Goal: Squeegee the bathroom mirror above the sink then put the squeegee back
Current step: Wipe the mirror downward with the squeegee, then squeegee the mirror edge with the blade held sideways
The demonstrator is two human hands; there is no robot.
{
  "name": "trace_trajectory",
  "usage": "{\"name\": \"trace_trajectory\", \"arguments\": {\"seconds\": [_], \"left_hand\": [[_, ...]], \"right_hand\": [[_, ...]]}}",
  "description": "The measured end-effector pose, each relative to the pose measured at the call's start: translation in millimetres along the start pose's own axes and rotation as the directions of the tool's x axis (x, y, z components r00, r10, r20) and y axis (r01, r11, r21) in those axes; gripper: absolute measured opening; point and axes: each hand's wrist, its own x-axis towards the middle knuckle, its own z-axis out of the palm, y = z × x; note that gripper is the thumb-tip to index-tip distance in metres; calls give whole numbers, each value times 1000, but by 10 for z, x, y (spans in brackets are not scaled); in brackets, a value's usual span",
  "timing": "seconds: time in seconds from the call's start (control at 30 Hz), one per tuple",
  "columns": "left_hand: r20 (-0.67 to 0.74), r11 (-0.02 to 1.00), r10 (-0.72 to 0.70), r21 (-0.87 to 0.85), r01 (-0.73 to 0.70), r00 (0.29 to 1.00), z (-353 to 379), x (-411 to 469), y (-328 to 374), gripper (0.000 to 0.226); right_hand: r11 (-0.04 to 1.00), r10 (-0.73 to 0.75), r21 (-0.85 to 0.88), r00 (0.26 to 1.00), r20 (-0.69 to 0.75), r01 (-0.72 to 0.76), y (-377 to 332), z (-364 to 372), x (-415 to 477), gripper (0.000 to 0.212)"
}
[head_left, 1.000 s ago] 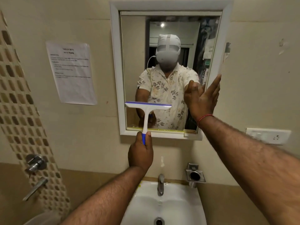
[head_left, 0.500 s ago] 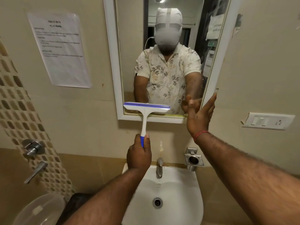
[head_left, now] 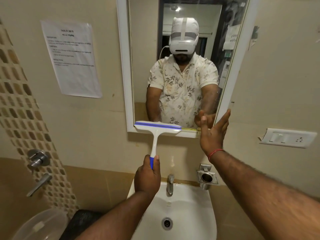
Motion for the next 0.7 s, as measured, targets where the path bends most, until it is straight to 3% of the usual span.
{"name": "trace_trajectory", "arguments": {"seconds": [0.27, 0.5, 0.6, 0.7], "left_hand": [[5, 999, 46, 13, -46, 999, -283, -42, 122, 62], [-78, 994, 100, -28, -103, 992, -668, 121, 366, 58], [-98, 980, 184, -50, -190, 978, -809, 308, 692, 59], [-92, 954, 297, -3, -298, 950, -929, 521, 1026, 63]], "right_hand": [[998, 48, -28, 999, -26, -49, -216, -176, 23, 113], [999, -26, -42, 995, -100, 22, -578, -411, 317, 94], [997, -75, -20, 990, -124, 73, -865, -519, 505, 91], [991, -134, 4, 982, -132, 136, -1183, -614, 684, 100]]}}
